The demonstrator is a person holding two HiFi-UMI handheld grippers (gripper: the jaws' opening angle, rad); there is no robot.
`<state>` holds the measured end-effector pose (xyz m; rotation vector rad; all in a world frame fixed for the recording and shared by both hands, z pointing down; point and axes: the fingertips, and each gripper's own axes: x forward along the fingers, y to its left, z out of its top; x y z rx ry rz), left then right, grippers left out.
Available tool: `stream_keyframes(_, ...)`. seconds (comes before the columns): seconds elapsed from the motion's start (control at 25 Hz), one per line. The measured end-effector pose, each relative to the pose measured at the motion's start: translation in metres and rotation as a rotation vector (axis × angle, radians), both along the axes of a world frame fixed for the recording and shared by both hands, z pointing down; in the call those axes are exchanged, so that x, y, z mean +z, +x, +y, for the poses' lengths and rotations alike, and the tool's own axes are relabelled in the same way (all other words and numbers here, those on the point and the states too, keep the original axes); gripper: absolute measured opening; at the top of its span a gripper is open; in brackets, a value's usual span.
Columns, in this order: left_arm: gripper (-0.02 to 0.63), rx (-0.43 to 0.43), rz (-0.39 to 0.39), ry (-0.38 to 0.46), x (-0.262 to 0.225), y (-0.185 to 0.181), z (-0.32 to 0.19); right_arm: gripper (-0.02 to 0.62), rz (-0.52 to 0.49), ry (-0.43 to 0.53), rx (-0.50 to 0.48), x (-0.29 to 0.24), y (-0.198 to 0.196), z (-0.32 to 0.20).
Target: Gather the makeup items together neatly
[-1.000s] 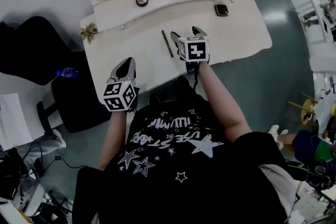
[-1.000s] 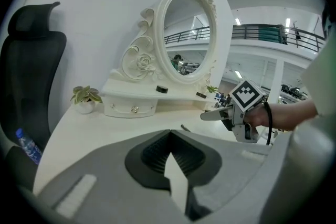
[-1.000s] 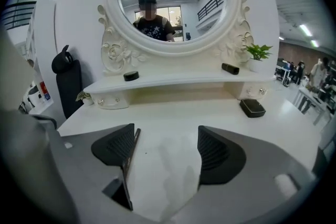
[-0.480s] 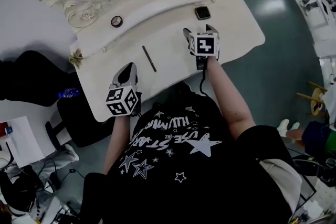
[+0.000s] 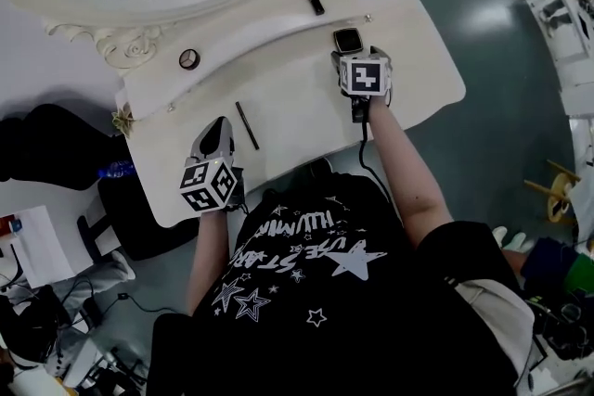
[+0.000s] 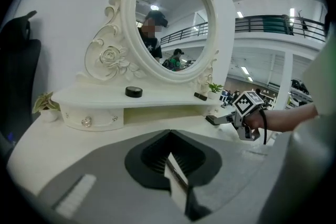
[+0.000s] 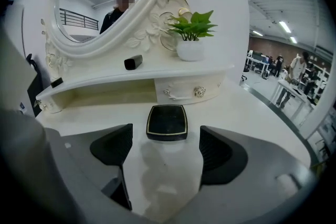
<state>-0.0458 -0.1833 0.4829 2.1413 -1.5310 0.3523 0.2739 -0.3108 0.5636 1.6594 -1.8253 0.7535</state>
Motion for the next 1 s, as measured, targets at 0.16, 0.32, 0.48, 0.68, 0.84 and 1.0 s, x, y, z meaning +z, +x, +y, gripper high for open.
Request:
stream_keyframes(0.16, 0.002, -0.076, -0.002, -0.018, 0.004, -0.004, 0.001, 0.426, -0.01, -0.015, -0.031, 0.008, 0.002, -0.018)
stream_keyframes(0.32, 0.002, -0.123, -0.011, -0.026, 0.008, -0.006, 0.003, 0.425, -0.005, -0.033, -0.054, 0.015, 0.001, -0.033)
stream_keyframes(0.48, 0.002, -0.157, -0.013, -0.043, 0.011, -0.009, 0.01, 0.413, 0.008, -0.053, -0.048, 0.02, 0.004, -0.035)
stream_keyframes(0.68, 0.002, -0.185, -0.009, -0.04, 0.009, -0.019, 0.016, 0.353, 0.019, -0.055, -0.067, 0.018, 0.0, -0.035)
stream_keyframes(0.84, 0.002, -0.176, 0.003, -0.048, 0.013, -0.026, 0.021, 0.353, 0.035, -0.069, -0.076, 0.015, 0.0, -0.031)
stream_keyframes(1.0, 0.002, -0.151, 0.018, -0.048, 0.013, -0.034, 0.026, 0.351, 0.045, -0.044, -0.062, 0.0, -0.006, -0.021)
